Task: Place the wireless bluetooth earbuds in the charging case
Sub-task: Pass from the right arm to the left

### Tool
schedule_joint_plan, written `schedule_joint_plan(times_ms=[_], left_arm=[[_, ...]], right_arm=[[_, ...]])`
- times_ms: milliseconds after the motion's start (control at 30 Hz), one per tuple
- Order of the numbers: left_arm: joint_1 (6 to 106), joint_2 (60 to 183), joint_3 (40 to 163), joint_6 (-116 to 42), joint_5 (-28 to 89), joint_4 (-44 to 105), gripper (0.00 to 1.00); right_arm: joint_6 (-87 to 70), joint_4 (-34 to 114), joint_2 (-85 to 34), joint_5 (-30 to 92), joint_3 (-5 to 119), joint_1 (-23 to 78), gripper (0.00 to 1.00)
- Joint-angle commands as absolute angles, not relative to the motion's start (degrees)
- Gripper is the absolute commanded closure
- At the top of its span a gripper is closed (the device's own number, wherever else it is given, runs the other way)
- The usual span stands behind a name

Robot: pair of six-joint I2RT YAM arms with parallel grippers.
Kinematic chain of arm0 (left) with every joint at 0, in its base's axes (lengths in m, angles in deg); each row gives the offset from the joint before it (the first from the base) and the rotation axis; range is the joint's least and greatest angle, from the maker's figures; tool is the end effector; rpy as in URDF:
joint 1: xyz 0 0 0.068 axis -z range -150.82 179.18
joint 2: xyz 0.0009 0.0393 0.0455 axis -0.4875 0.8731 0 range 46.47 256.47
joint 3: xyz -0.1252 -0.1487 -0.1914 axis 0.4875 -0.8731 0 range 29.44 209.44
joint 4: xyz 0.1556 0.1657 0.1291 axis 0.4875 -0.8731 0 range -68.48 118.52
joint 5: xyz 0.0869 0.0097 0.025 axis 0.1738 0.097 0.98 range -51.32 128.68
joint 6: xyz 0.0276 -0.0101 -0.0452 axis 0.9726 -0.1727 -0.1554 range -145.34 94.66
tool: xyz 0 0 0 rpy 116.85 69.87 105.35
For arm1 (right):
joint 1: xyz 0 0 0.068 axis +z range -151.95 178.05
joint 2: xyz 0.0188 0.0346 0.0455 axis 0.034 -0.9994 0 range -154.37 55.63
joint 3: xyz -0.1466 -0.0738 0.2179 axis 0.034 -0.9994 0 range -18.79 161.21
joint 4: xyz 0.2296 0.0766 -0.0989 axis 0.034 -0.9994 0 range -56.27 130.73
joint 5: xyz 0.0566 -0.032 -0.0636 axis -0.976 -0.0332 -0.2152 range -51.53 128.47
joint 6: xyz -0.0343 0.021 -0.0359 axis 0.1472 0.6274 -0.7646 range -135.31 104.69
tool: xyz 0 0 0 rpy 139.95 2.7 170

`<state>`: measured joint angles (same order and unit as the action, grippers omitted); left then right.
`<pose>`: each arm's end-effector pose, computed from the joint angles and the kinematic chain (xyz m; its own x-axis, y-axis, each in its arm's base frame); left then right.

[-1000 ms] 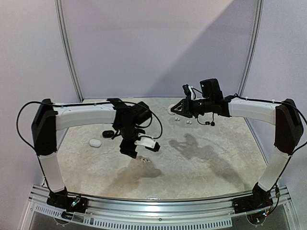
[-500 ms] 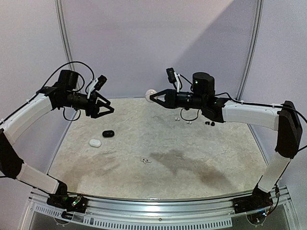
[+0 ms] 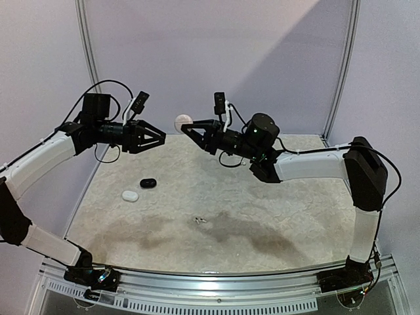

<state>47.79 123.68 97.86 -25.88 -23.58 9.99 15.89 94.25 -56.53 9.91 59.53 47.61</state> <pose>0.2678 -0.1235 0.3513 -0.4432 0.1447 -0.8847 0.8897 0.1914 -0.4144 0.2826 0.3578 0.3068 -0.3108 0.3369 -0.8888 -0.9347 0.0616 0.3502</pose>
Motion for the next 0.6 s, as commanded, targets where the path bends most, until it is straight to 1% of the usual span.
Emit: schedule_joint_plan(times_ms=[0, 400, 500, 567], left_arm=[[49.9, 123.6, 99.9, -27.3, -23.8, 10.5, 0.4], [51.8, 127.1, 105.6, -27.0, -21.8, 7.9, 0.48], [52.0, 127.8, 106.3, -26.7, -21.7, 7.4, 0.56], [52.2, 128.1, 106.3, -26.6, -21.6, 7.3, 0.65]], right_arm=[[15.5, 96.6, -57.7, 11.1, 62.2, 48.7, 1.0], [17.9, 94.0, -59.7, 7.9, 64.0, 49.7, 1.0], [17.9, 92.9, -59.8, 7.3, 64.8, 50.1, 1.0], [17.9, 92.4, -60.1, 6.6, 65.3, 50.1, 1.0]])
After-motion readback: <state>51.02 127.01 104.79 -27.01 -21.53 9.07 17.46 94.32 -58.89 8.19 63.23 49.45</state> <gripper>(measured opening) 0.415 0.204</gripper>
